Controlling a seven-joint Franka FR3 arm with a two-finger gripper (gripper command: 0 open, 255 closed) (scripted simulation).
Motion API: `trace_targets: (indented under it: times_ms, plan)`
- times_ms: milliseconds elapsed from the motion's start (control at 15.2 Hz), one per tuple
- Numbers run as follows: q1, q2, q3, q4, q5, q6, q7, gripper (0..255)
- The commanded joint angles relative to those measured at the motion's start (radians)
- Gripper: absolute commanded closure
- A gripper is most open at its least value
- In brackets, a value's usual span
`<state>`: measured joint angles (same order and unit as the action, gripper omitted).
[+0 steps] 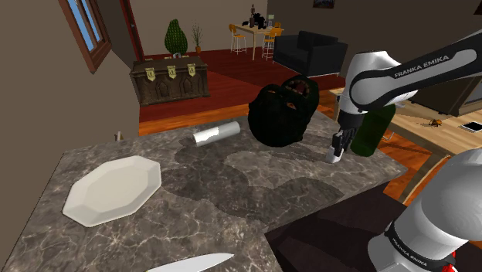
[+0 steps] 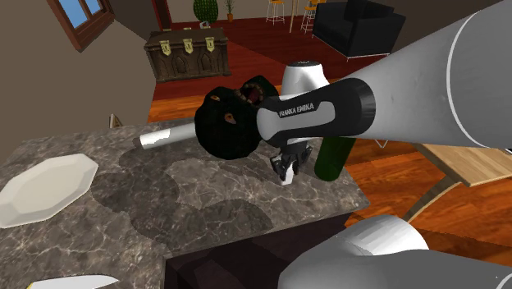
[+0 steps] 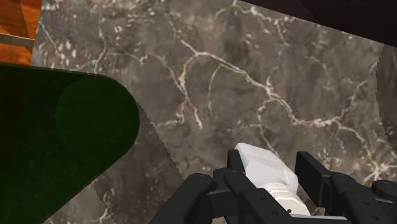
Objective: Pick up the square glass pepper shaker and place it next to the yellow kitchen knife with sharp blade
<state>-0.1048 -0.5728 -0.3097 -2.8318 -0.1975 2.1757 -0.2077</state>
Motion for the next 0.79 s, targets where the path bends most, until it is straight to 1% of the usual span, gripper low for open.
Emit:
trace_targets:
  times_ms: [0, 462, 726]
  plan:
    - [0.000, 0.000, 0.000, 0.000, 0.000, 0.000, 0.000, 255]
    - [0.000, 0.000, 0.000, 0.000, 0.000, 0.000, 0.000, 255]
    - [0.000, -0.041, 0.011, 0.031, 0.006, -0.072, 0.001, 255]
